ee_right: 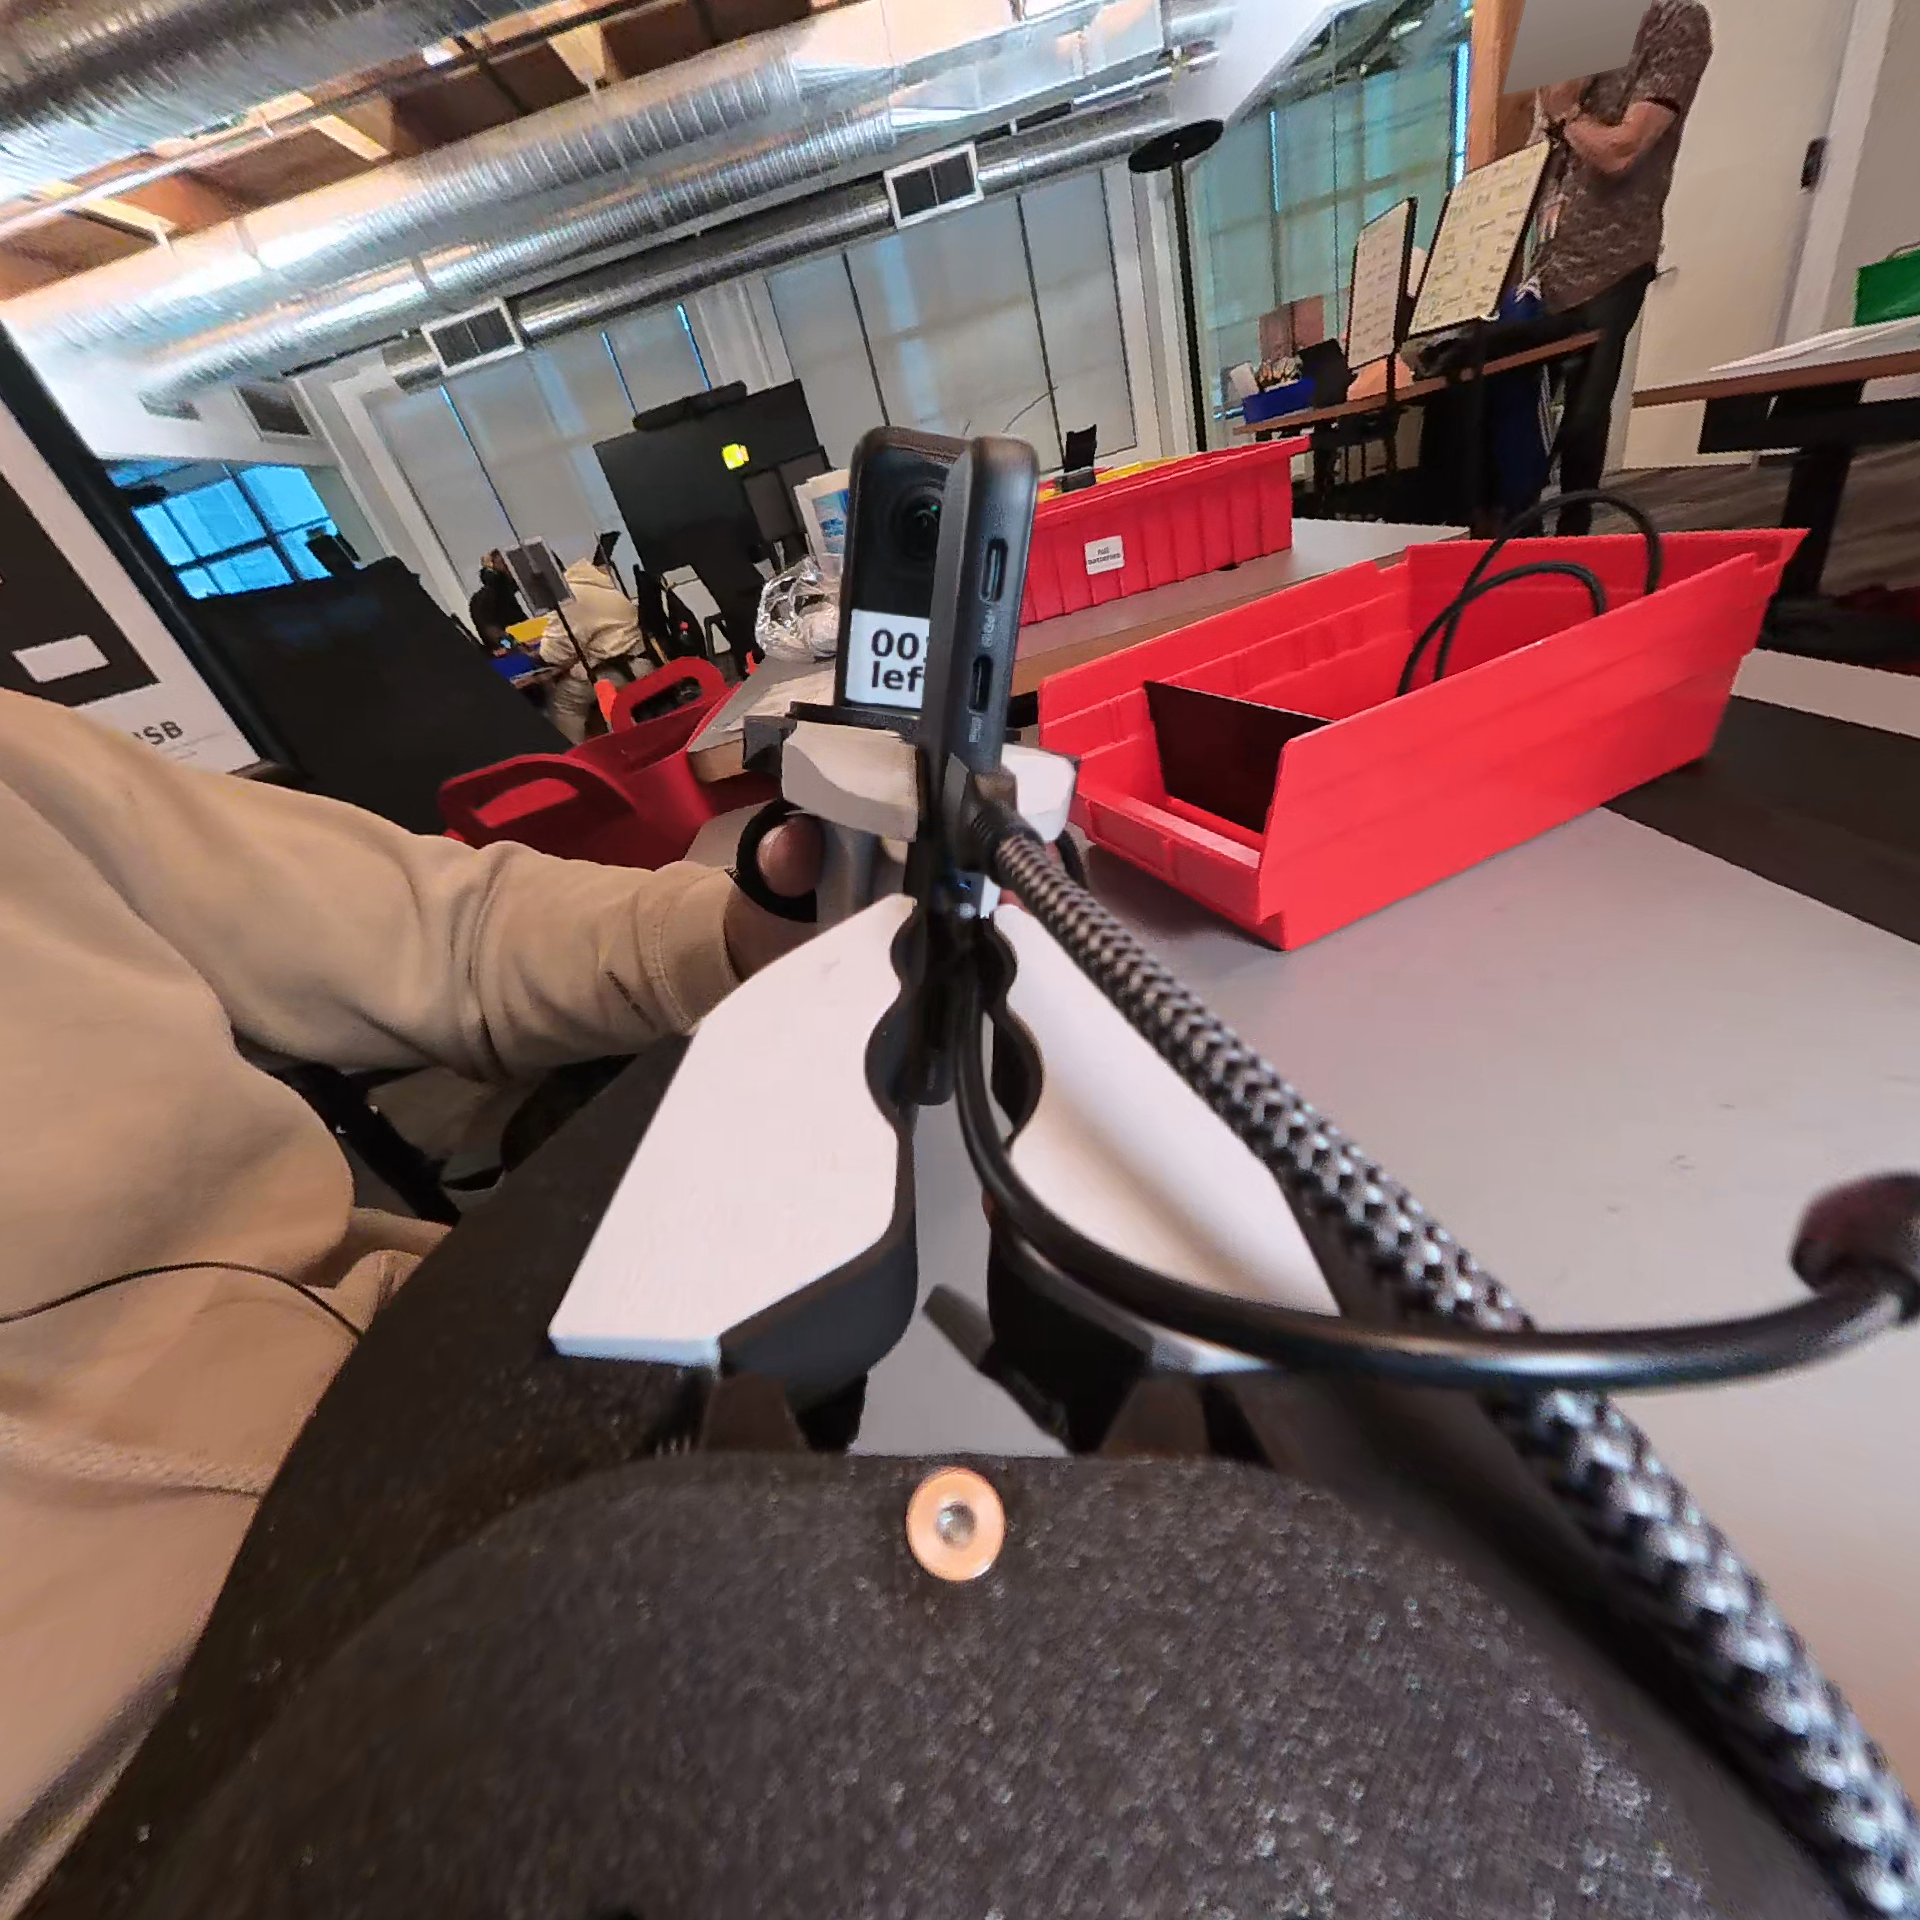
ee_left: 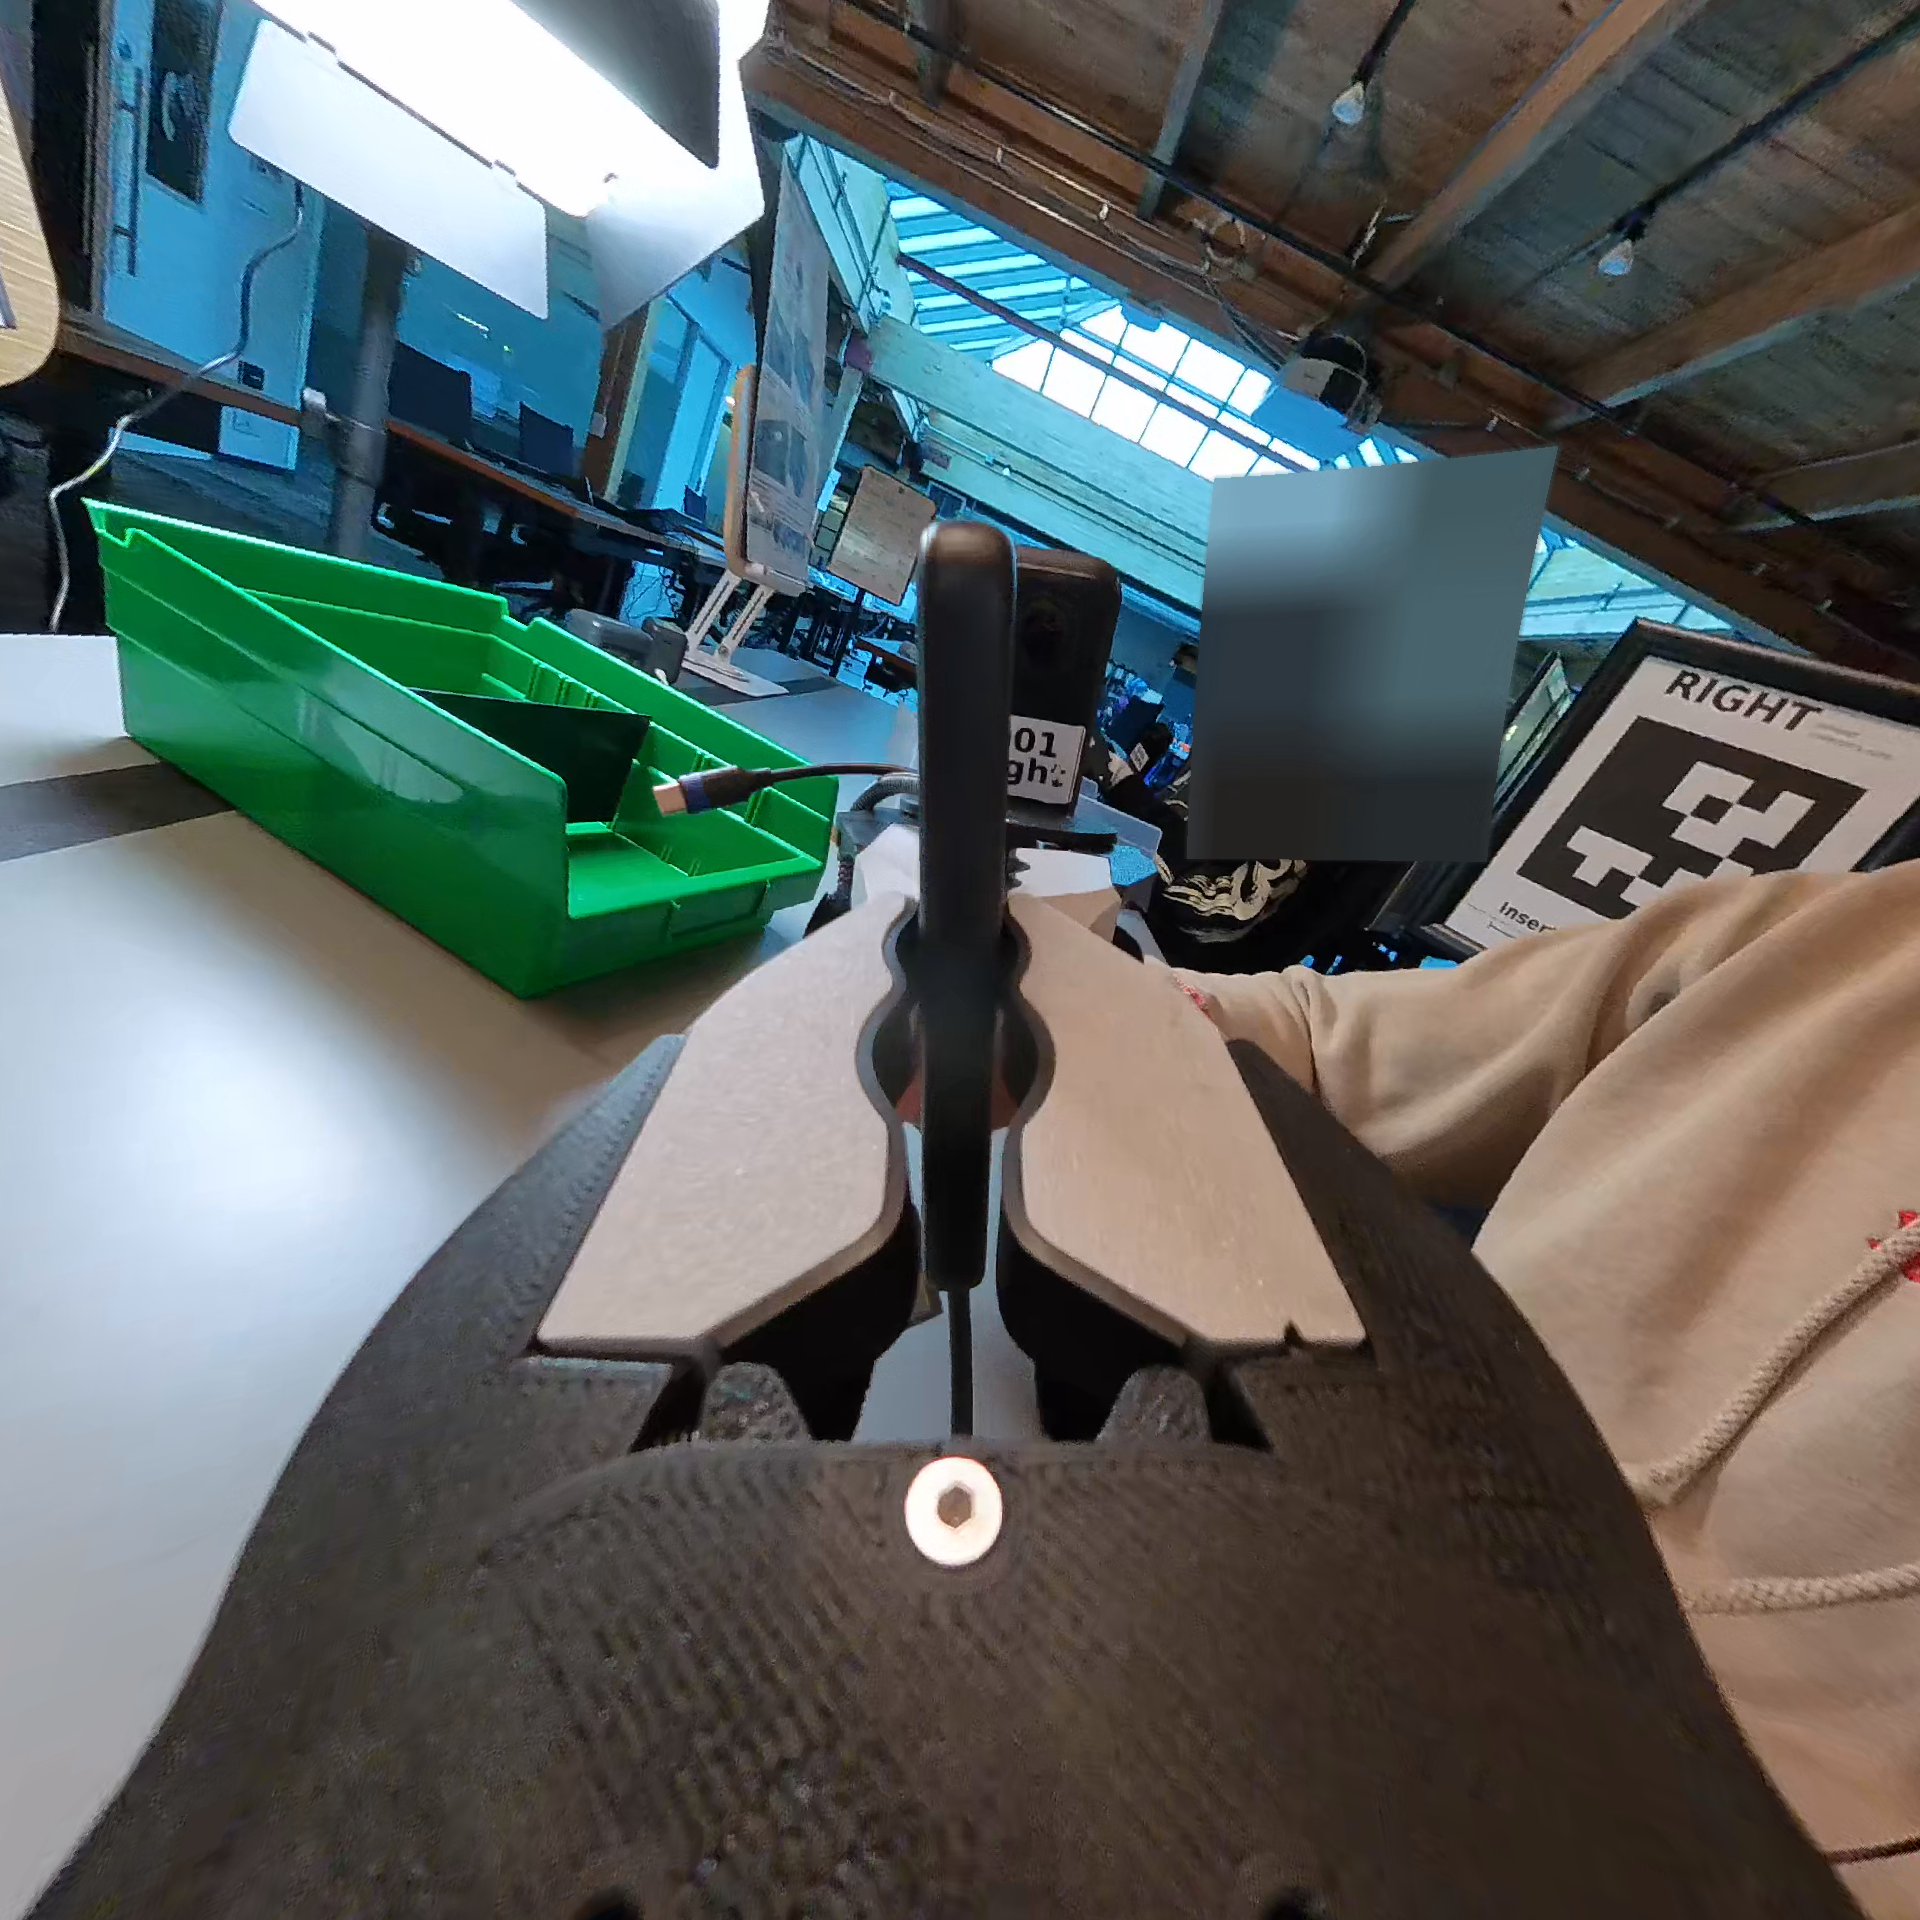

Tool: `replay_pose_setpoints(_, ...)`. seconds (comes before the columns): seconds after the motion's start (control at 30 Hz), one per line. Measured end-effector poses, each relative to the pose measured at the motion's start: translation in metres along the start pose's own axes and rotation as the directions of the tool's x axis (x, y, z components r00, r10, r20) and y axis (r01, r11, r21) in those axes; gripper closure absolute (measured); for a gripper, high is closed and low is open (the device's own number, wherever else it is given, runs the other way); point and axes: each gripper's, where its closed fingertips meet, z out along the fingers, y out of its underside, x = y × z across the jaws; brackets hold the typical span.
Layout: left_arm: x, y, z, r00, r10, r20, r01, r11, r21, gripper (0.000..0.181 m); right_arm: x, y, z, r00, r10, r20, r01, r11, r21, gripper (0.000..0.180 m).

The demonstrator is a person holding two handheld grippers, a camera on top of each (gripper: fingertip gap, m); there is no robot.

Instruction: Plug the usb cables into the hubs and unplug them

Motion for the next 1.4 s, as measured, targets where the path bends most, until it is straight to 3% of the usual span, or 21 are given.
replay_pose_setpoints(0.17, 0.009, 0.002, 0.002, 0.997, 0.052, -0.052, -0.053, 0.998, -0.020, 0.162, -0.003, -0.001, -0.003, 1.000, -0.015, 0.027, 0.015, 1.000, -0.010, 0.172)
replay_pose_setpoints(0.3, 0.013, 0.019, 0.004, 0.987, 0.133, -0.089, -0.144, 0.982, -0.124, 0.155, -0.007, -0.002, -0.003, 0.998, 0.008, 0.062, -0.008, 1.000, -0.004, 0.172)
replay_pose_setpoints(0.37, 0.011, 0.020, 0.004, 0.981, 0.184, -0.057, -0.190, 0.970, -0.148, 0.167, -0.010, -0.001, -0.003, 0.997, -0.002, 0.079, 0.003, 1.000, -0.017, 0.172)
replay_pose_setpoints(0.53, 0.009, 0.016, 0.004, 0.977, 0.210, -0.029, -0.211, 0.958, -0.196, 0.169, -0.009, -0.004, -0.004, 0.994, -0.081, 0.077, 0.084, 0.996, -0.038, 0.173)
replay_pose_setpoints(0.9, 0.013, 0.005, 0.011, 0.969, 0.247, 0.006, -0.241, 0.951, -0.195, 0.169, -0.011, -0.016, -0.009, 0.983, -0.147, 0.107, 0.154, 0.986, -0.059, 0.173)
replay_pose_setpoints(1.0, -0.002, -0.030, -0.022, 0.966, 0.241, 0.096, -0.233, 0.968, -0.089, 0.168, 0.005, -0.045, -0.047, 0.990, -0.130, 0.057, 0.127, 0.991, 0.047, 0.173)
replay_pose_setpoints(1.07, -0.013, -0.046, -0.041, 0.956, 0.252, 0.148, -0.245, 0.968, -0.061, 0.169, -0.006, -0.035, -0.049, 0.979, -0.189, 0.079, 0.191, 0.982, -0.011, 0.172)
replay_pose_setpoints(1.17, -0.019, -0.047, -0.035, 0.950, 0.246, 0.192, -0.241, 0.969, -0.053, 0.169, -0.029, -0.003, -0.028, 0.960, -0.170, 0.224, 0.204, 0.970, -0.135, 0.173)
replay_pose_setpoints(1.27, -0.035, -0.045, -0.043, 0.932, 0.240, 0.270, -0.239, 0.970, -0.035, 0.168, -0.023, -0.002, -0.034, 0.965, -0.163, 0.203, 0.201, 0.962, -0.182, 0.173)
replay_pose_setpoints(1.4, -0.055, -0.030, -0.050, 0.928, 0.190, 0.321, -0.186, 0.982, -0.044, 0.169, 0.013, 0.003, -0.069, 0.986, -0.161, 0.034, 0.160, 0.892, -0.423, 0.173)
